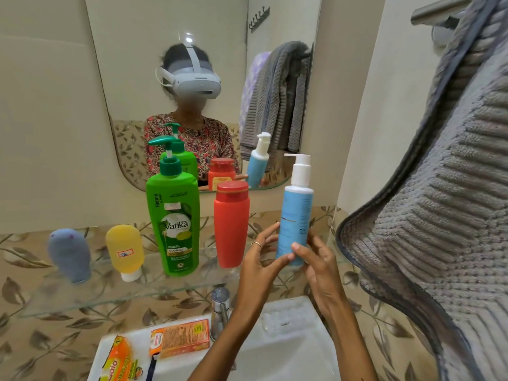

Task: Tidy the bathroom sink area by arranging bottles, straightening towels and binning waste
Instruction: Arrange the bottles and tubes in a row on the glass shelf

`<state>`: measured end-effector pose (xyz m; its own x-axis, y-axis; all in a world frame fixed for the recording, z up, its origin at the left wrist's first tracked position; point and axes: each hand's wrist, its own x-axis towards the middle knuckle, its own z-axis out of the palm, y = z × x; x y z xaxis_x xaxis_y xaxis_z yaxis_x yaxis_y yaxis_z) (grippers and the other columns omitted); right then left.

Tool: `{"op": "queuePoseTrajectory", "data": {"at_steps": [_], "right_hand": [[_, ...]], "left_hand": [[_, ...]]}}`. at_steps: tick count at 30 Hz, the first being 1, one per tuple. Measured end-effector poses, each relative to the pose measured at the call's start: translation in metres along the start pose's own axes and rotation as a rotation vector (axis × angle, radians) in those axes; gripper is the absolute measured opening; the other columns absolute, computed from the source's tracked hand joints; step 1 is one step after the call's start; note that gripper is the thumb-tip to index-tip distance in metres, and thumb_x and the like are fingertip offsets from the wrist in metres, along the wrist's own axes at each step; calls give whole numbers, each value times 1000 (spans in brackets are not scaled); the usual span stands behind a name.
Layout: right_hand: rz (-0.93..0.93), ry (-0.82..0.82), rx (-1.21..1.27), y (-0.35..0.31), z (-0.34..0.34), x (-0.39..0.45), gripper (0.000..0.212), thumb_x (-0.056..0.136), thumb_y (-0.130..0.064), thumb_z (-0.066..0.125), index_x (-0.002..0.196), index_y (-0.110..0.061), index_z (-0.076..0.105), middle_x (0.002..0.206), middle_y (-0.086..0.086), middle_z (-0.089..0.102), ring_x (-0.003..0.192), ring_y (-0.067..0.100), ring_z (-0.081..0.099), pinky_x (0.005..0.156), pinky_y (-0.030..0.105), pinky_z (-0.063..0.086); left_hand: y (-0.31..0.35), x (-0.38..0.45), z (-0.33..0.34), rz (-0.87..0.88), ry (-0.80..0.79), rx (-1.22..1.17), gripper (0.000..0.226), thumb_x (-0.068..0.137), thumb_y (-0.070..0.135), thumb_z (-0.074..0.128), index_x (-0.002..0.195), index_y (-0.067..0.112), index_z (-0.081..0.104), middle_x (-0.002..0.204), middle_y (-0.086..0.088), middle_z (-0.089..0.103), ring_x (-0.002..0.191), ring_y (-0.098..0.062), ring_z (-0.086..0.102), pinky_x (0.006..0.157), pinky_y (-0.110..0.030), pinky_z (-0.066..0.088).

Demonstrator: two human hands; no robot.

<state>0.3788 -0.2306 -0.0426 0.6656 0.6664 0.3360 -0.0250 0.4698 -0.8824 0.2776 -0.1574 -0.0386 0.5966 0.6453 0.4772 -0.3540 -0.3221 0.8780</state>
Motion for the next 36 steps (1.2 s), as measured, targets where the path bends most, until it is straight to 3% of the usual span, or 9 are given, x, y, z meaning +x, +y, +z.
{"op": "queuePoseTrajectory", "data": {"at_steps": [4,6,9,12,16,20,23,29,36], "right_hand": [[7,8,21,4,0,1,42,72,-13,59,112,-22,54,96,-6,73,90,16,70,67,27,57],[-2,9,-32,6,1,2,39,71,-14,60,107,-25,54,94,-8,74,88,15,70,65,26,56],[-8,1,-99,9,2,2,44,67,-13,69,107,-27,57,98,-2,73,91,14,70,65,22,55],[-33,6,-149,7,-1,2,46,64,-14,72,106,-29,63,97,0,73,87,13,71,63,19,54],[-43,-33,-217,6,-11,7,51,70,-8,74,113,-32,61,103,-10,72,95,5,68,69,14,53],[-17,-11,-217,15,-17,12,54,76,-2,68,122,-28,56,111,-14,68,103,0,64,75,12,51],[10,-31,-240,21,-21,14,54,79,-3,66,130,-15,52,117,-5,66,102,2,65,76,11,51],[-10,-54,-357,29,-17,22,57,80,8,62,122,-29,48,112,-14,62,98,-9,62,75,7,49],[-24,-110,-507,28,-14,32,51,85,3,59,132,-10,45,112,-10,58,93,-14,56,74,1,45]], "left_hand": [[-1,2,-2,-45,-45,-82,63,74,3,73,120,39,49,114,-3,64,106,-12,63,78,-17,53],[-1,2,0,-24,-10,-42,64,73,5,74,119,42,49,115,-2,63,103,-7,62,77,-13,51],[-1,1,2,24,36,47,62,75,13,75,117,49,48,111,17,63,99,7,60,73,-5,47],[-6,2,-2,-1,-2,62,66,77,12,72,123,50,44,119,19,60,106,5,61,79,-10,50],[-17,5,-7,-55,-51,75,62,84,10,65,134,35,38,132,5,56,112,2,59,88,-15,50],[-21,5,4,-34,33,174,61,86,11,62,137,31,35,119,25,55,103,16,56,82,-4,46],[-26,7,9,-14,80,271,61,86,10,61,140,23,36,115,22,54,94,25,53,78,3,41],[-36,12,12,-26,101,386,57,87,4,58,139,18,41,126,6,58,111,-2,56,90,-9,43],[-45,28,12,-84,57,347,50,87,4,57,133,14,39,125,4,56,110,-4,55,81,0,42]]}}
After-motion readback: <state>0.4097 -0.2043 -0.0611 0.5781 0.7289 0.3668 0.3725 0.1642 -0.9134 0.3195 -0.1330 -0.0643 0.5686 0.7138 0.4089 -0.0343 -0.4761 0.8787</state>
